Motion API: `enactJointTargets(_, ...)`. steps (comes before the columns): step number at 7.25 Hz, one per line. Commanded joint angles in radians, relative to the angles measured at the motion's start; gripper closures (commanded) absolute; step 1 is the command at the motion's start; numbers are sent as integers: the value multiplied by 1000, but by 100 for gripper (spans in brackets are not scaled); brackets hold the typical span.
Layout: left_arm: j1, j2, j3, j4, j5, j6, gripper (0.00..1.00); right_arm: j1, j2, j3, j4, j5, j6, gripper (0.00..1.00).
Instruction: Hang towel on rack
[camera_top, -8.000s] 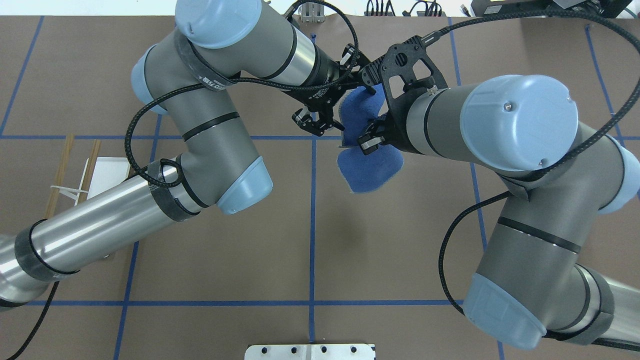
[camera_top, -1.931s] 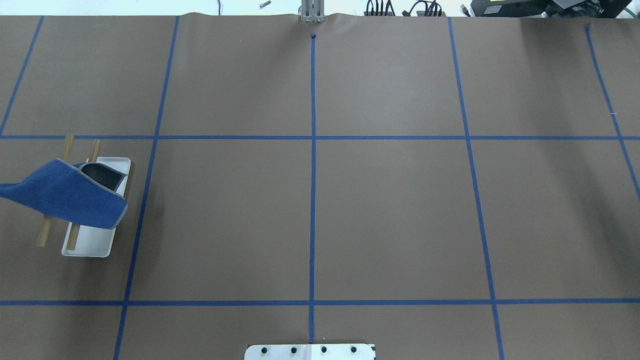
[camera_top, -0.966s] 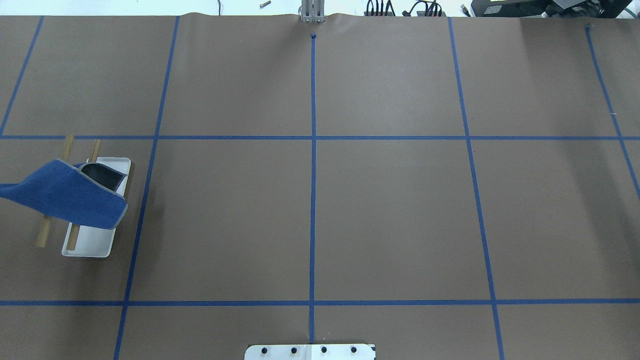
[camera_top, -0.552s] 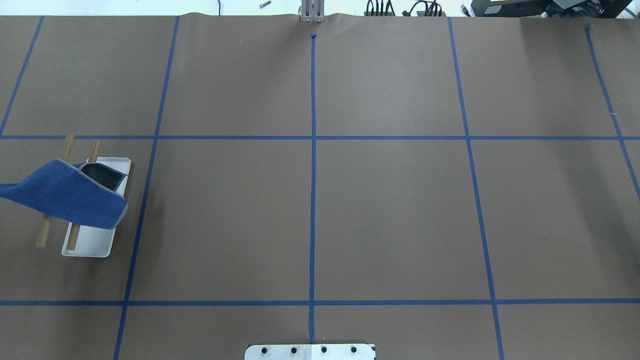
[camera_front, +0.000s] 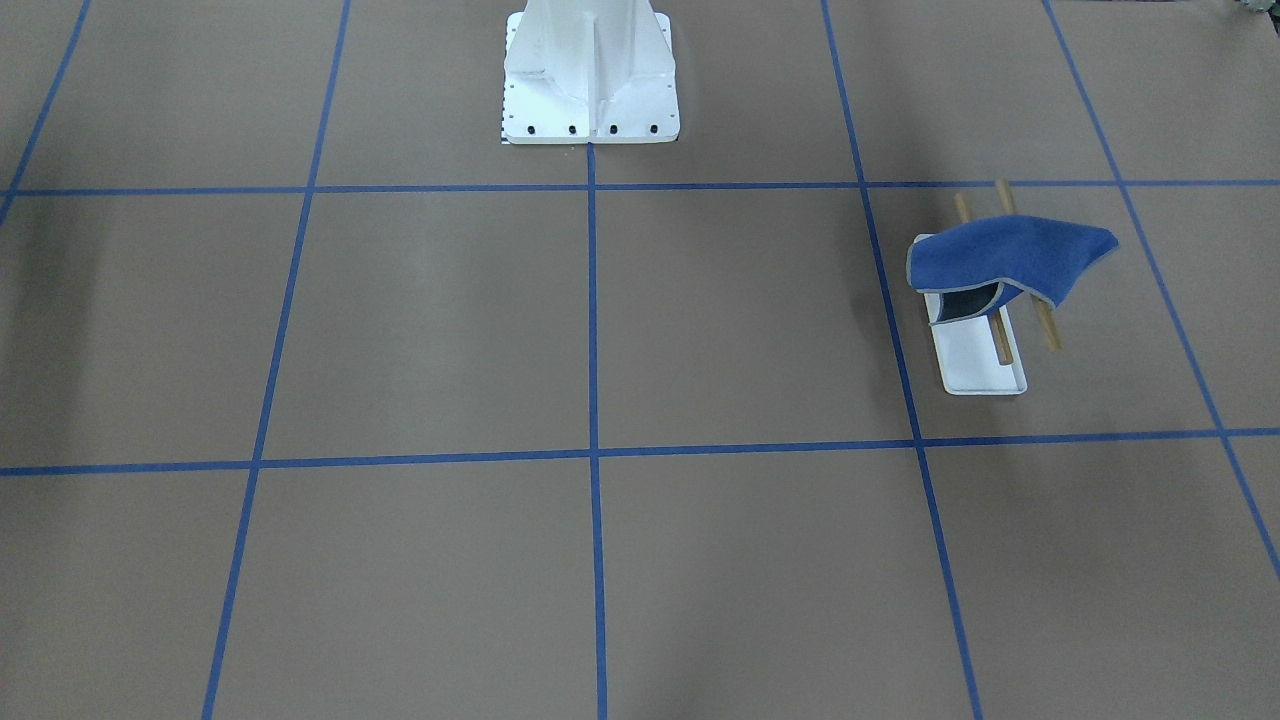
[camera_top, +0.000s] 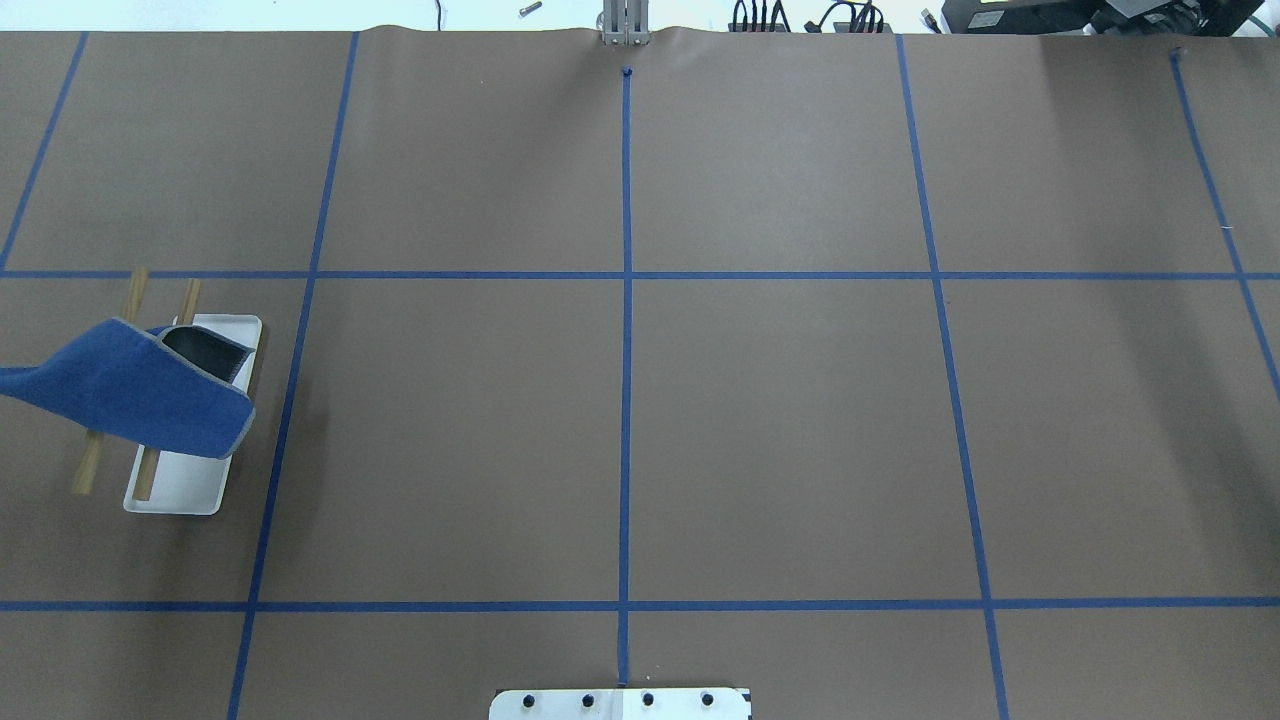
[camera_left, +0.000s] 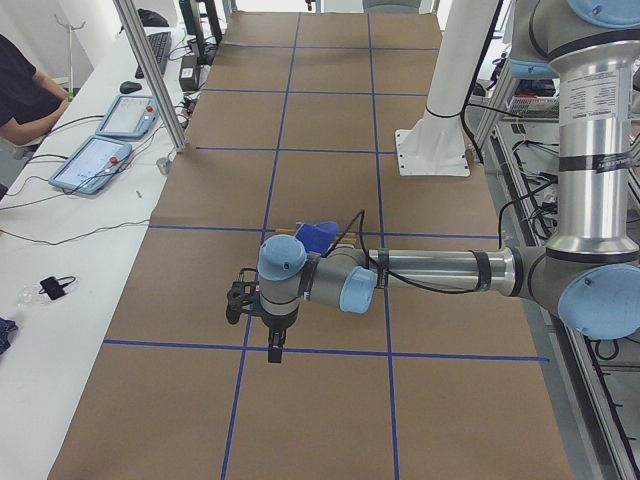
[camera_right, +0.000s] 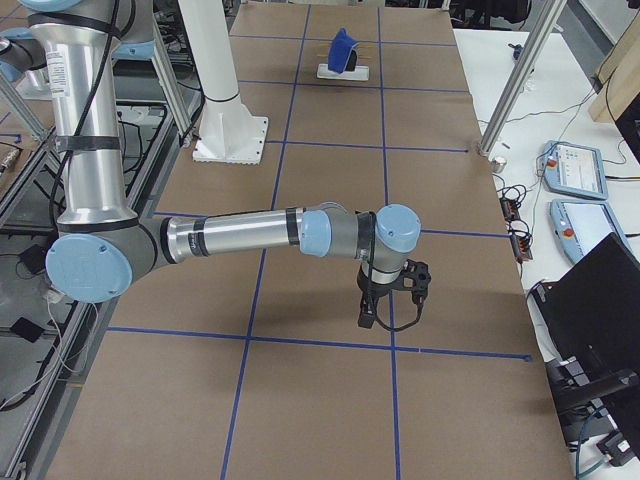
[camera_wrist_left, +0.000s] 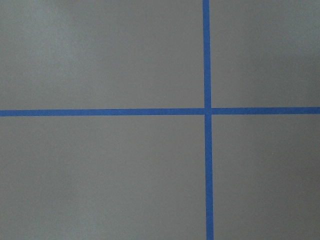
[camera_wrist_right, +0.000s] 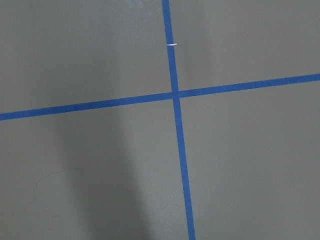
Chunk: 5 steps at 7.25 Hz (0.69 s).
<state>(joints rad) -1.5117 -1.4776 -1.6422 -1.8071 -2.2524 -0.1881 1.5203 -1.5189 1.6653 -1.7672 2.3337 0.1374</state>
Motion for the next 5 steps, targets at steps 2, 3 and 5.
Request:
enactJointTargets(2,1,-3,4,0,1,-1,1,0,-1,-3,0,0,-1,0)
enactJointTargets(3,1,-3,4,0,1,-1,1,0,-1,-1,0,-1,1,0)
enactJointTargets(5,1,-1,4,-1,-1,-1,1,0,-4,-1,0,-1,-1,0)
